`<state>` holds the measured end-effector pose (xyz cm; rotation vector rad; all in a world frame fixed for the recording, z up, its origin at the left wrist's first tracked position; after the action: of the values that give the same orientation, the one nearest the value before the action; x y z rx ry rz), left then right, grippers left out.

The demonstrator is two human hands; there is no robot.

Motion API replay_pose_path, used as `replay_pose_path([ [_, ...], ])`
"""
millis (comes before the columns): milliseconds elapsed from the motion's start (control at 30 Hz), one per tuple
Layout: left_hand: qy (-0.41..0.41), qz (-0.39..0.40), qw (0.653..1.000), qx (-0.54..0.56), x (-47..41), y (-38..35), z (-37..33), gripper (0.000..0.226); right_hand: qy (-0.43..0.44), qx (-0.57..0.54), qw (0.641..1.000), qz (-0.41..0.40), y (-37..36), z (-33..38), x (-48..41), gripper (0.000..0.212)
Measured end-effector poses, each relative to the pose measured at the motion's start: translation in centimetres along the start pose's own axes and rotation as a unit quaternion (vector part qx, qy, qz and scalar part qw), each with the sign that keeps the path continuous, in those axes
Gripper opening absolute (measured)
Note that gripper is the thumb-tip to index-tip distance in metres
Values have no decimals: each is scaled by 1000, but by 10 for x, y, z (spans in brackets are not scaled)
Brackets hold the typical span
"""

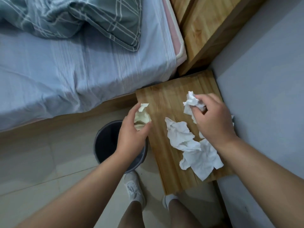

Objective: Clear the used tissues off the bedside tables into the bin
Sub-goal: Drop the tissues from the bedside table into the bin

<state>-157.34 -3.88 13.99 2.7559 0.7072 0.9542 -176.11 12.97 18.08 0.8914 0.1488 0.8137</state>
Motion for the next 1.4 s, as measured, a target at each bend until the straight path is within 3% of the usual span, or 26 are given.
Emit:
replay_pose_path([
  [133,54,-31,998,15,55,37,54,66,57,-59,996,25,-19,44,36,22],
  [233,101,-48,993,30,83,59,98,62,46,-86,992,78,-60,72,57,18],
  [333,140,-52,989,16,92,73,137,67,-25,-114,984,134,-112,88,71,10],
  [467,171,-49,984,22,84,83,182,70,-134,-144,958,209,-195,88,76,18],
  [633,205,-20,977,53,61,85,217,80,-212,-138,928,275,-267,70,64,50],
  [767,215,18,976,19,51,84,224,80,-235,-117,920,290,-286,60,60,59],
  [967,218,20,976,-3,63,70,201,52,-221,-106,922,301,-250,64,76,34],
  [1133,162,47,985,-23,73,36,142,36,-191,-149,925,294,-169,54,90,16],
  [1267,77,61,989,-110,64,-3,86,35,-183,-159,947,213,-82,32,94,22],
  [1400,7,94,974,-206,42,-41,35,48,-197,-102,967,123,-18,-8,82,13],
])
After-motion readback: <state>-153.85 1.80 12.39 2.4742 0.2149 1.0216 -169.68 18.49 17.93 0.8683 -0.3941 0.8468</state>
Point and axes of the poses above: each hand's wrist, its own x-axis away from the middle knuckle, its own y-axis out of the back of the hand, z = x × y, the point moved 1 cm from there along -x, towards the middle knuckle, and after that the axes turned 14 degrees about z, right-handed, at the moved point
